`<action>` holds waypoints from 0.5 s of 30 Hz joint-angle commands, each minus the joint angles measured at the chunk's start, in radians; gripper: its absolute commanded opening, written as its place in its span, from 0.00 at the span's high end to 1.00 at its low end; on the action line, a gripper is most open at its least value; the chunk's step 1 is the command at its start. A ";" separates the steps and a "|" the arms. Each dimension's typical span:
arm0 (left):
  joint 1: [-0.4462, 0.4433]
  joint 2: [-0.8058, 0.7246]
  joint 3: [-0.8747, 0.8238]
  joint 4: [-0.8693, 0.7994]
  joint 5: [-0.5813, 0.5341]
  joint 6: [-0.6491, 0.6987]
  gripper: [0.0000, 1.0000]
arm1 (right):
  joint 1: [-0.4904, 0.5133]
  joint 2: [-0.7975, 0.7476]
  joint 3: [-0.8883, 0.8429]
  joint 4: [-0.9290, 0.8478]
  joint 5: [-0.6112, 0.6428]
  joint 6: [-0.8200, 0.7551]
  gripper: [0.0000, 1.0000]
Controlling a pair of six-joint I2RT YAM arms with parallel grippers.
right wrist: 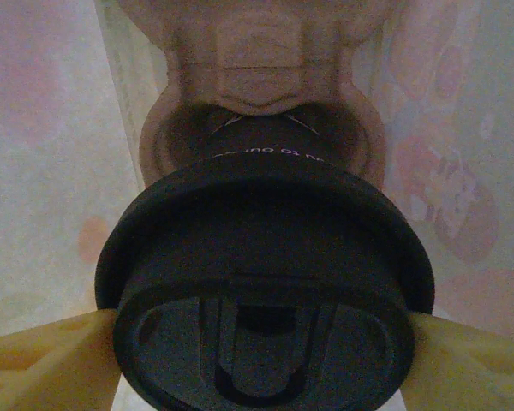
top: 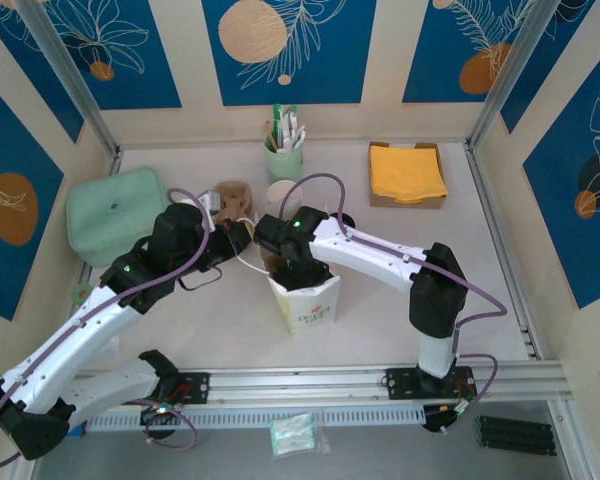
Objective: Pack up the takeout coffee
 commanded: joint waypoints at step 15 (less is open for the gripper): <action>-0.006 -0.009 0.006 -0.002 -0.012 0.013 1.00 | 0.016 -0.008 0.077 -0.059 0.036 0.006 0.15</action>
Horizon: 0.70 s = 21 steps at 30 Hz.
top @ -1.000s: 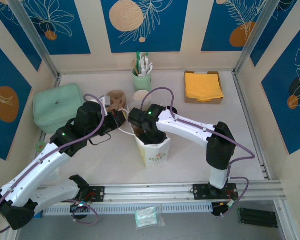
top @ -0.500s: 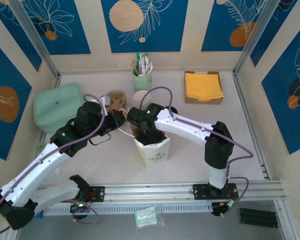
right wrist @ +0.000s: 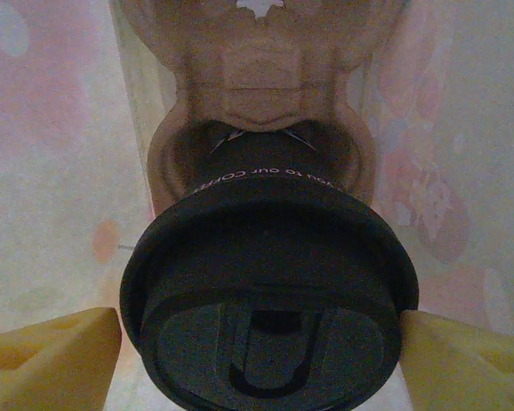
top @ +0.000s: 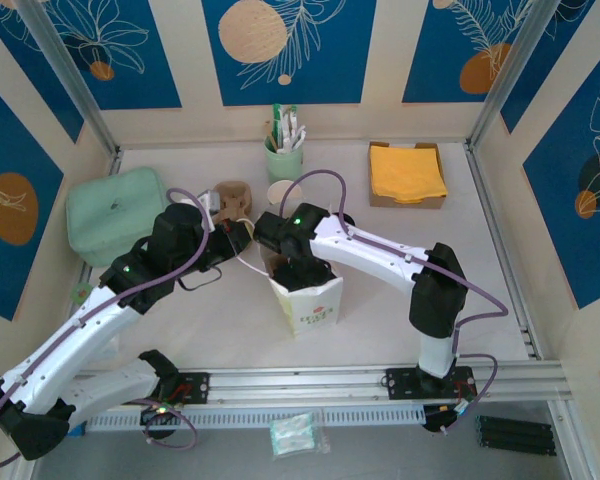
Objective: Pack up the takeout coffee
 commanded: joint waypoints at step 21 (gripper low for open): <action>-0.006 -0.003 0.010 -0.002 -0.012 0.015 1.00 | 0.018 -0.027 0.109 -0.051 0.022 -0.003 0.06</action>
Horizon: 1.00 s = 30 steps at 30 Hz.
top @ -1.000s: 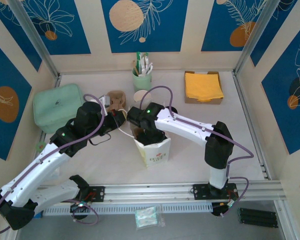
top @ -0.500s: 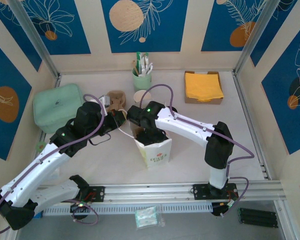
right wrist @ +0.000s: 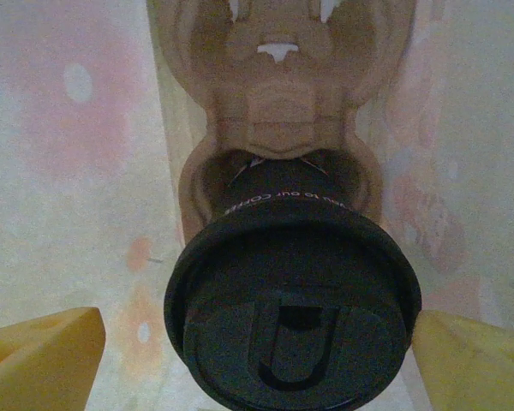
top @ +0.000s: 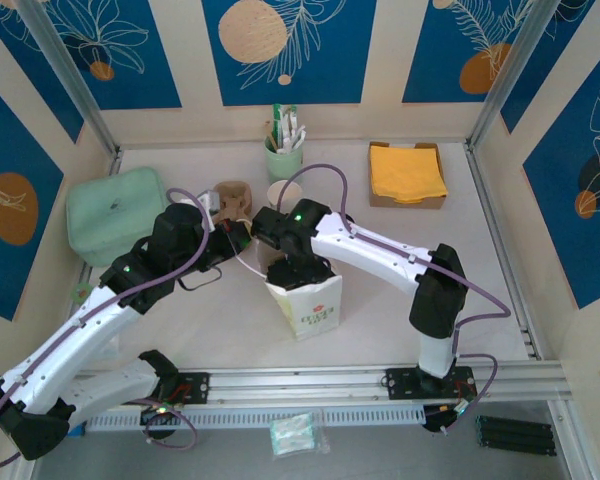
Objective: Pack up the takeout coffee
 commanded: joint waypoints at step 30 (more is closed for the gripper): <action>-0.006 0.009 0.015 0.008 0.011 0.016 1.00 | -0.033 -0.006 -0.016 0.024 -0.044 -0.006 0.00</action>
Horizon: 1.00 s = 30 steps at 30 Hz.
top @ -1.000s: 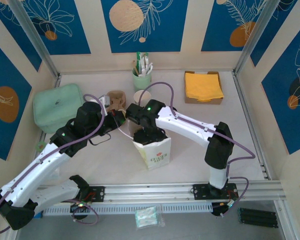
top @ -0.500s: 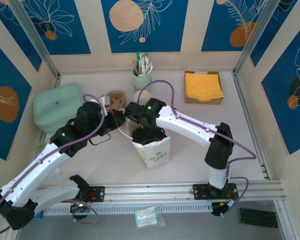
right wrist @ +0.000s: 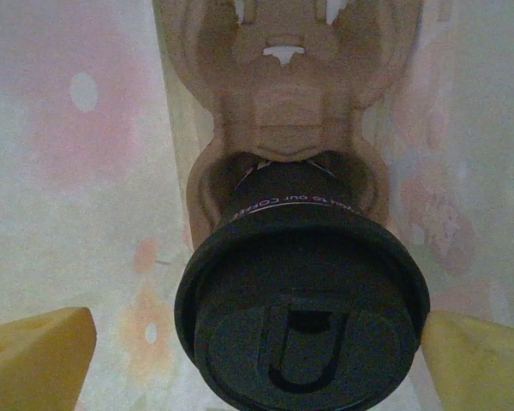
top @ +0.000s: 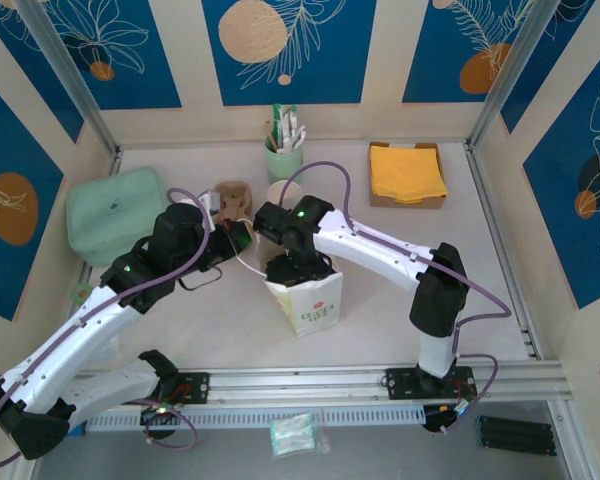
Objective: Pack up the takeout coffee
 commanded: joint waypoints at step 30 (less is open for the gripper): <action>-0.006 0.016 -0.003 0.020 0.026 0.014 1.00 | -0.062 0.007 -0.052 0.049 -0.051 0.029 0.01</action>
